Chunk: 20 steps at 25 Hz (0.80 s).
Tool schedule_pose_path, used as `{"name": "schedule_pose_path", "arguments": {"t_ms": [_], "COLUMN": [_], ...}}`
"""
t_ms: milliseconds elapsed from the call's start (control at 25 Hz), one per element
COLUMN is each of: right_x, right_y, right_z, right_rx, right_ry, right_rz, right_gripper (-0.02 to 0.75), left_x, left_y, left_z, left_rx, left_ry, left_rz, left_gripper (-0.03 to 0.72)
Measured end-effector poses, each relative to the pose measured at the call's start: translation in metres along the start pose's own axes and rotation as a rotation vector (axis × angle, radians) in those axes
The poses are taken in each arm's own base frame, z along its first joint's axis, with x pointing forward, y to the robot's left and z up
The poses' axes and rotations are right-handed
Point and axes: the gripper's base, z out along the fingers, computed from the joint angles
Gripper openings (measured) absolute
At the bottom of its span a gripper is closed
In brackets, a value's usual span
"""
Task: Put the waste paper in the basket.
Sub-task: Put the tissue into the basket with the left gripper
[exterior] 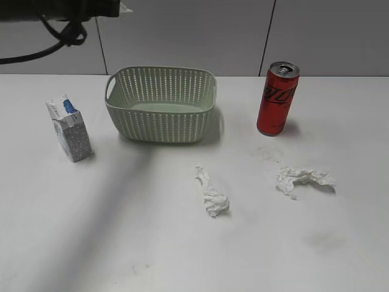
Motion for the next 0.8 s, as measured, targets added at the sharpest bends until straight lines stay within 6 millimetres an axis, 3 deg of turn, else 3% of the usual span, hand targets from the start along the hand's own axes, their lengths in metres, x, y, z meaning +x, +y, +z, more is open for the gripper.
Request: {"name": "schedule_pose_path", "arguments": {"t_ms": [240, 400, 520, 680, 800], "right_x": [0.0, 0.0, 0.0, 0.0, 0.0], "right_y": [0.0, 0.0, 0.0, 0.0, 0.0], "right_z": [0.0, 0.0, 0.0, 0.0, 0.0], "right_rx": [0.0, 0.0, 0.0, 0.0, 0.0], "right_ry": [0.0, 0.0, 0.0, 0.0, 0.0], "right_rz": [0.0, 0.0, 0.0, 0.0, 0.0], "right_gripper": [0.584, 0.584, 0.584, 0.584, 0.584], "left_x": [0.022, 0.049, 0.067, 0.073, 0.075], "left_y": [0.004, 0.003, -0.001, -0.009, -0.012], "left_z": [0.044, 0.07, 0.082, 0.087, 0.086], "left_rx": [-0.091, -0.102, -0.07, 0.007, 0.044], "left_ry": [-0.135, -0.125, -0.09, -0.075, -0.039], "left_rz": [-0.006, -0.078, -0.118, -0.097, -0.102], "left_gripper": [0.011, 0.015, 0.064, 0.249, 0.464]}}
